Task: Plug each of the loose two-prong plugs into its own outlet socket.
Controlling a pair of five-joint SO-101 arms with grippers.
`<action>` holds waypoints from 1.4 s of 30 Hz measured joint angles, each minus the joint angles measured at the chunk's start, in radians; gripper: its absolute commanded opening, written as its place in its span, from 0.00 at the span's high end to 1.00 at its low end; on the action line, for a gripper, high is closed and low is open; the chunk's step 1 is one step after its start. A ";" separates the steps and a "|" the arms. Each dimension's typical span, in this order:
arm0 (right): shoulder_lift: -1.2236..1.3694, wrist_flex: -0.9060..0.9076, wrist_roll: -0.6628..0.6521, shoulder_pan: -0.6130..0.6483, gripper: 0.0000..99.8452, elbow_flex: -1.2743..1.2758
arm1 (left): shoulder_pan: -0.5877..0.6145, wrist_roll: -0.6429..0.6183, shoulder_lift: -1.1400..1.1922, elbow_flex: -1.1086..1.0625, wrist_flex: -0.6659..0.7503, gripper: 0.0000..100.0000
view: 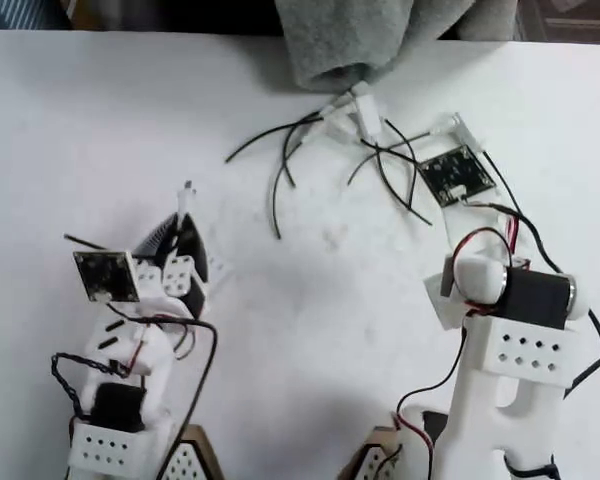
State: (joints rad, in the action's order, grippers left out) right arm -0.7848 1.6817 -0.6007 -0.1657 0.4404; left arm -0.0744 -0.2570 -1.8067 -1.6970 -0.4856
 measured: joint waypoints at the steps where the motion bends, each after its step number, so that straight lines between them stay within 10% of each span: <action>1: 0.002 0.000 0.000 -0.003 0.98 0.005 | 0.000 -0.025 0.000 0.000 0.000 0.97; 19: 0.000 -0.029 0.000 -0.008 0.98 0.031 | 0.112 -0.661 0.000 0.000 0.009 0.97; 32: 0.000 -0.029 0.000 -0.008 0.98 0.031 | 0.118 0.213 0.000 0.000 0.009 0.97; 42: 0.000 -0.029 0.000 -0.008 0.98 0.074 | 0.133 0.316 0.000 0.000 0.009 0.97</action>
State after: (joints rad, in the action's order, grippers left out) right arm -0.7848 1.6525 -0.6007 -0.1734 0.5140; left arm 0.0591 0.0591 -1.8067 -1.6970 -0.4764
